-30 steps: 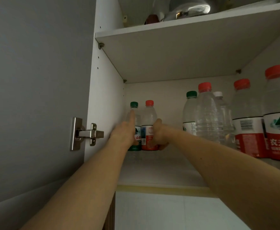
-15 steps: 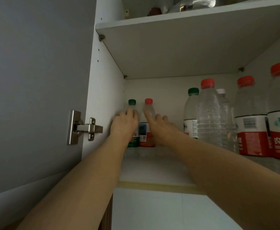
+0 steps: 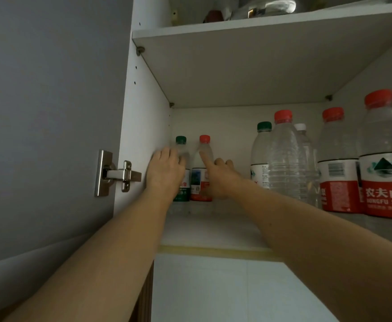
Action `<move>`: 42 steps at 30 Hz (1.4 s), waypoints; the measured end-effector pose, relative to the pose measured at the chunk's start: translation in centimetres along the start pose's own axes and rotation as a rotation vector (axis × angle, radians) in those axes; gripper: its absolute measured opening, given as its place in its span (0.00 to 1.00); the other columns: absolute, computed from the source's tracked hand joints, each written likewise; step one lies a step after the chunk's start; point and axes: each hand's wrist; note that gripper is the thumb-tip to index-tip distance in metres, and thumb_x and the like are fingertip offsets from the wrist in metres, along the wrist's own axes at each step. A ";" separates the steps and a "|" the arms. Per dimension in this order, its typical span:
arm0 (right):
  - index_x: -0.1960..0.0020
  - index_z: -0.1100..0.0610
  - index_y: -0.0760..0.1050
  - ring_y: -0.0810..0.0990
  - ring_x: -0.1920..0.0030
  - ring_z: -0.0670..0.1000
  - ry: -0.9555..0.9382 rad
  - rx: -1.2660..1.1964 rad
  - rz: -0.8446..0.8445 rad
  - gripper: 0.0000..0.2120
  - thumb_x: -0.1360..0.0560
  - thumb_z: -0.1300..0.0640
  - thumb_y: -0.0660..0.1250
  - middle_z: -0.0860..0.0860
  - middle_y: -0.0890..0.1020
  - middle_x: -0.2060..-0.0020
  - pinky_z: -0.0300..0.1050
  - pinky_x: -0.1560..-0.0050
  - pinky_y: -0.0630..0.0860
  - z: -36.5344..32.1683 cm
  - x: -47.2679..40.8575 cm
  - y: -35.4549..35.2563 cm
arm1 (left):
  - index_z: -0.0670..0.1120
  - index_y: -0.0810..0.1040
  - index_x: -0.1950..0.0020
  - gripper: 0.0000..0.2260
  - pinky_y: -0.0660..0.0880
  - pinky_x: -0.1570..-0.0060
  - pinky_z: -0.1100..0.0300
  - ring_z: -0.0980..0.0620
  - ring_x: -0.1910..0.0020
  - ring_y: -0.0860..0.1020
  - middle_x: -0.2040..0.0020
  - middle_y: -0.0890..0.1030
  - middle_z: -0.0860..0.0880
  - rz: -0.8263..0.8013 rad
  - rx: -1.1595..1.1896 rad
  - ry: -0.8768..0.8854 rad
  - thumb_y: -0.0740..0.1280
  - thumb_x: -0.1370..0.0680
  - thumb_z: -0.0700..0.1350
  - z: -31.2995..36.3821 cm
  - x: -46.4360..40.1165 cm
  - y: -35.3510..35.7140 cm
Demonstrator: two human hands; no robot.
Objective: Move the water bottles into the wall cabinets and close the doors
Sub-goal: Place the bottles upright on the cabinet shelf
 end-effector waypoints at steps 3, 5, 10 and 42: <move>0.20 0.52 0.52 0.65 0.31 0.61 0.002 -0.165 0.133 0.40 0.24 0.55 0.72 0.58 0.66 0.31 0.59 0.35 0.71 -0.8 2.3 -2.7 | 0.44 0.68 0.27 0.31 0.70 0.39 0.51 0.43 0.37 0.70 0.34 0.72 0.41 0.038 0.190 -0.042 0.74 0.26 0.53 -0.1 1.0 -0.7; 0.23 0.56 0.61 0.67 0.30 0.60 -0.071 -0.141 0.243 0.32 0.23 0.58 0.70 0.57 0.66 0.30 0.55 0.33 0.71 -1.2 4.6 -5.1 | 0.44 0.69 0.27 0.30 0.70 0.40 0.50 0.41 0.37 0.70 0.34 0.72 0.41 0.035 0.401 -0.118 0.71 0.24 0.58 0.0 1.7 -1.9; 0.28 0.59 0.70 0.69 0.32 0.56 -0.262 -0.012 0.500 0.24 0.23 0.61 0.66 0.56 0.70 0.32 0.53 0.38 0.75 -0.3 11.7 -11.0 | 0.46 0.67 0.25 0.31 0.68 0.37 0.49 0.42 0.32 0.65 0.30 0.69 0.43 0.060 0.922 -0.166 0.69 0.22 0.61 0.6 2.6 -5.7; 0.18 0.49 0.40 0.46 0.22 0.66 0.436 0.084 0.655 0.50 0.25 0.57 0.73 0.62 0.44 0.21 0.65 0.23 0.55 10.6 24.1 -9.1 | 0.60 0.33 0.20 0.56 0.72 0.56 0.63 0.56 0.55 0.71 0.29 0.65 0.41 -0.065 1.503 -0.209 0.78 0.27 0.47 11.4 5.4 -13.4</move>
Point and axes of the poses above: each hand's wrist, its own x-axis away from the middle knuckle, its own y-axis out of the palm, z = x × y
